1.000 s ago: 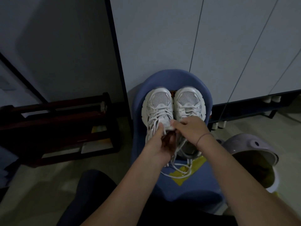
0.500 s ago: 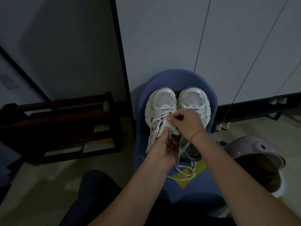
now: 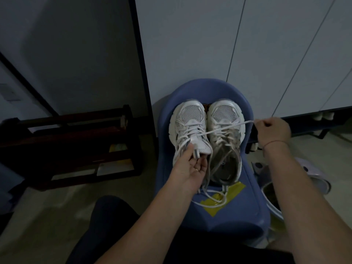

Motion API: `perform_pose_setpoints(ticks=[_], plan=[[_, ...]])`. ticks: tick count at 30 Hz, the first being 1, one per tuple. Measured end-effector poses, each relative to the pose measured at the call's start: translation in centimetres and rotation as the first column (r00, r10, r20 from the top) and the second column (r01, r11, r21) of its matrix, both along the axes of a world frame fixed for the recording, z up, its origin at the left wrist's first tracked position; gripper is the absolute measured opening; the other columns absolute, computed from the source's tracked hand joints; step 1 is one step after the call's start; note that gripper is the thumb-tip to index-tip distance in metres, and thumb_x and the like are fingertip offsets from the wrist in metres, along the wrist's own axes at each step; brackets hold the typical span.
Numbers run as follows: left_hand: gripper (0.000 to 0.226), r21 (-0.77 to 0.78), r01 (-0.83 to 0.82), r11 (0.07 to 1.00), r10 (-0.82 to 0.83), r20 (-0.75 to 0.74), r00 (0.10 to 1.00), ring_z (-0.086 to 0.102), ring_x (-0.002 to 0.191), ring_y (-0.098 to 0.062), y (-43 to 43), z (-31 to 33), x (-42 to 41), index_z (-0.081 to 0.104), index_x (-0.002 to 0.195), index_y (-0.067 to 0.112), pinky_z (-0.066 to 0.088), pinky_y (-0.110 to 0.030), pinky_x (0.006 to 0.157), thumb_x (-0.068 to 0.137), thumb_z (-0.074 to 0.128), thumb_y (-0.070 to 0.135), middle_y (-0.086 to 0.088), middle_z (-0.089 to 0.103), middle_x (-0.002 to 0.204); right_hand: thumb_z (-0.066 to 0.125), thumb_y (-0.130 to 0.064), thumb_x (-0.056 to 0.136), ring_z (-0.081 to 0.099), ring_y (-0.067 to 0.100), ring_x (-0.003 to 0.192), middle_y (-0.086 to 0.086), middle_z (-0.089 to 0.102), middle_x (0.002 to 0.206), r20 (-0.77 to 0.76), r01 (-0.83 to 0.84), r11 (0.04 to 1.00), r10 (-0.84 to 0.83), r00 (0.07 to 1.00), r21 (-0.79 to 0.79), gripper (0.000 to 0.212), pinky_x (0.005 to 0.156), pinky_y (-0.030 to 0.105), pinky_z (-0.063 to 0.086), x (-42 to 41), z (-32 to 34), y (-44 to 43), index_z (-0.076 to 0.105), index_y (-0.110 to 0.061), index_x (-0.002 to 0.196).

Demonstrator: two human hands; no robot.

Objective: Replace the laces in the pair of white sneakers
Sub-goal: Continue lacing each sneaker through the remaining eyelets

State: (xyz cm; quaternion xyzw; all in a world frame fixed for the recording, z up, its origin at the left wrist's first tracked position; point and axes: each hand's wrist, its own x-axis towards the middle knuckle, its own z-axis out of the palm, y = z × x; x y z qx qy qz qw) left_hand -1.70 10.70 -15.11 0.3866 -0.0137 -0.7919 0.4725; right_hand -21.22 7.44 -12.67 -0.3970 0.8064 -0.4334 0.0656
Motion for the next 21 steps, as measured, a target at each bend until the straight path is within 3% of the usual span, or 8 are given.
perform_pose_setpoints(ticks=[3,5,7,10,16,18,21], plan=[[0.012,-0.004,-0.003,1.0,0.003,0.004,1.0,0.06,0.082,-0.019,-0.1,-0.2,0.0,0.061,0.091,0.006,0.048,-0.025,0.071,0.097,0.057,0.015,-0.01,0.065,0.09,0.059,-0.008,0.086,0.061,0.034,0.098,0.021,0.066,0.106,-0.059,-0.02,1.0,0.021,0.998,0.021,0.017,0.08,0.03,0.044,0.1,-0.3,-0.1,0.069,-0.001,0.098],[0.013,-0.014,0.002,1.0,-0.002,0.013,1.0,0.06,0.081,-0.017,-0.2,-0.3,-0.2,0.061,0.09,0.007,0.049,-0.024,0.068,0.097,0.056,0.015,-0.008,0.065,0.089,0.061,-0.007,0.086,0.059,0.026,0.101,0.012,0.063,0.111,-0.058,-0.237,0.971,0.235,0.97,-0.036,0.022,0.087,0.027,0.043,1.9,-0.5,-0.1,0.066,-0.006,0.107],[0.015,-0.011,0.008,1.0,-0.008,0.023,1.0,0.059,0.077,-0.015,-0.3,-0.4,-0.4,0.062,0.088,0.006,0.053,-0.023,0.061,0.097,0.057,0.017,-0.007,0.064,0.085,0.06,-0.009,0.089,0.059,0.017,0.096,0.003,0.062,0.106,-0.006,-0.501,0.865,0.501,0.865,-0.034,0.021,0.085,0.023,0.046,4.5,-0.8,0.2,0.064,-0.011,0.109],[0.018,-0.005,0.003,1.0,-0.003,0.034,0.999,0.06,0.074,-0.014,-0.4,-0.5,-0.4,0.063,0.087,0.005,0.055,-0.021,0.054,0.097,0.059,0.019,-0.007,0.065,0.083,0.063,-0.017,0.088,0.054,0.01,0.09,-0.002,0.058,0.098,-0.09,-0.655,0.755,0.654,0.751,0.028,0.017,0.078,0.014,0.041,7.5,-1.6,0.6,0.067,-0.013,0.105],[0.018,0.006,0.002,1.0,-0.003,0.031,1.0,0.06,0.073,-0.016,-0.2,-0.4,-0.5,0.064,0.086,0.003,0.056,-0.021,0.051,0.096,0.06,0.017,-0.009,0.065,0.082,0.068,-0.018,0.085,0.055,0.014,0.075,0.0,0.061,0.079,-0.114,-0.543,0.84,0.539,0.835,-0.005,0.009,0.075,0.028,0.046,7.2,-1.6,0.1,0.064,-0.014,0.078],[0.015,0.01,-0.006,1.0,0.006,0.029,1.0,0.06,0.075,-0.016,-0.3,-0.4,-0.4,0.063,0.085,0.004,0.056,-0.023,0.058,0.095,0.06,0.015,-0.009,0.065,0.084,0.062,-0.016,0.089,0.055,0.017,0.074,0.003,0.062,0.08,-0.092,-0.375,0.926,0.37,0.924,-0.044,0.009,0.071,0.027,0.044,5.9,-1.1,0.0,0.062,-0.013,0.079],[0.009,0.008,-0.01,1.0,0.01,0.031,0.999,0.061,0.078,-0.017,-0.1,-0.2,-0.4,0.061,0.088,0.005,0.049,-0.024,0.068,0.094,0.061,0.011,-0.008,0.066,0.087,0.058,-0.016,0.091,0.061,0.032,0.093,0.016,0.068,0.099,-0.078,-0.064,0.997,0.06,0.995,-0.049,0.017,0.075,0.03,0.042,2.8,-0.4,-0.1,0.069,-0.003,0.093]])
